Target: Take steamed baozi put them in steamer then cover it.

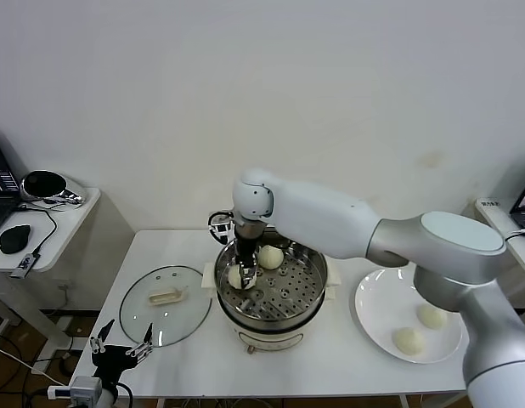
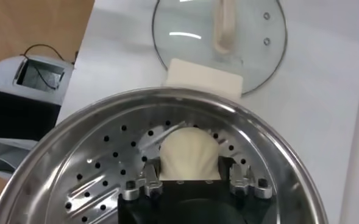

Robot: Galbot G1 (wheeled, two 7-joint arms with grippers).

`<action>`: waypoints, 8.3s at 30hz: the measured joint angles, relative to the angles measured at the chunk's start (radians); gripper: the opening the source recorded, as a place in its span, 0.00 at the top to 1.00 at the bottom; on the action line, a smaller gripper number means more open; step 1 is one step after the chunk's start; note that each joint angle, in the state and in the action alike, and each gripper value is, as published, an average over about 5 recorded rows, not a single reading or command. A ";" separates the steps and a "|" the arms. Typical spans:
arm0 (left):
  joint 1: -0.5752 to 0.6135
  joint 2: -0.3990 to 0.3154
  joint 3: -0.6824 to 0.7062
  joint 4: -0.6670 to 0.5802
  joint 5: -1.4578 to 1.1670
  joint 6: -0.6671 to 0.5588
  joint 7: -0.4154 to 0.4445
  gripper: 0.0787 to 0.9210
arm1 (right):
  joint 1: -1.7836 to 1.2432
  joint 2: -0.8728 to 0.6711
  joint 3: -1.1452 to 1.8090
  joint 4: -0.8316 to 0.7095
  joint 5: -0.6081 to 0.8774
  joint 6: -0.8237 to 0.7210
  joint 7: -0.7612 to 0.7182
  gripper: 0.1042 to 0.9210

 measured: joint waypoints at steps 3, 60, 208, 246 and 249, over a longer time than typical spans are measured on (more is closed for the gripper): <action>0.002 -0.002 0.001 -0.003 0.000 0.000 0.000 0.12 | 0.000 -0.004 0.003 0.006 0.001 -0.001 0.000 0.19; 0.030 -0.010 0.035 -0.007 0.014 0.024 0.014 0.12 | -0.593 -0.974 0.605 0.544 -0.388 0.278 -0.120 0.12; 0.014 -0.066 0.004 -0.002 0.013 0.011 -0.030 0.12 | 0.013 -0.246 -0.023 0.339 -0.278 1.437 -0.135 0.46; 0.020 -0.045 0.000 -0.012 -0.002 0.015 -0.003 0.12 | 0.150 -0.446 0.049 0.375 -0.106 1.131 -0.121 0.12; 0.018 -0.041 0.006 -0.015 -0.003 0.018 0.001 0.12 | 0.170 -0.519 0.053 0.377 -0.071 1.011 -0.126 0.12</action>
